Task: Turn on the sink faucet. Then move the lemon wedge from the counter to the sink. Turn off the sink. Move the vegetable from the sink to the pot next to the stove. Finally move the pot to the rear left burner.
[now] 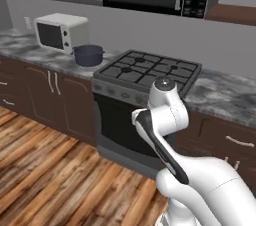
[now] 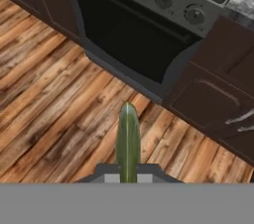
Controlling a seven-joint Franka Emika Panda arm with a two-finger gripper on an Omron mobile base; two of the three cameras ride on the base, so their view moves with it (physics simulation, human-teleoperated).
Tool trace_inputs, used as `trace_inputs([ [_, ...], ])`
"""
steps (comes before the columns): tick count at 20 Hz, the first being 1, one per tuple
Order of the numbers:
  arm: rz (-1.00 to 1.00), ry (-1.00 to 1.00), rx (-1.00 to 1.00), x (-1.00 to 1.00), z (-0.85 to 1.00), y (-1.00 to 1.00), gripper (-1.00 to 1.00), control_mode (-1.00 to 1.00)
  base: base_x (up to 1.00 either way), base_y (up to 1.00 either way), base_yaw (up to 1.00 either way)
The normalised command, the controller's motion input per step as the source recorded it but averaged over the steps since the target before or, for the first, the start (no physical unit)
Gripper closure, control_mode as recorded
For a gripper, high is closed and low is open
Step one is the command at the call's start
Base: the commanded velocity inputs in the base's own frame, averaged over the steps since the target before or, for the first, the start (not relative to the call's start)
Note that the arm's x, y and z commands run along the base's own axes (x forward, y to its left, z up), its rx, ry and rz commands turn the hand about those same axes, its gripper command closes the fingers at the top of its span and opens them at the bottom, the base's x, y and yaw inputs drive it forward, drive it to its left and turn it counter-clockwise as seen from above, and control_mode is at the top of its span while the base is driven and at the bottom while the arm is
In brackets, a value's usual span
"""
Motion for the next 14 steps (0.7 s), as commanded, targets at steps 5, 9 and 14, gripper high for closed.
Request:
trace_inputs([
  [5, 0.00, 0.00, 0.00, 0.00, 0.00, 0.00, 1.00, 1.00, 0.28, 0.81, 0.02],
  [9, 0.00, 0.00, 0.00, 0.00, 0.00, 0.00, 1.00, 1.00, 0.47, 0.69, -0.02],
  [14, 0.00, 0.00, 0.00, 0.00, 0.00, 0.00, 1.00, 1.00, 0.53, 0.72, -0.18],
])
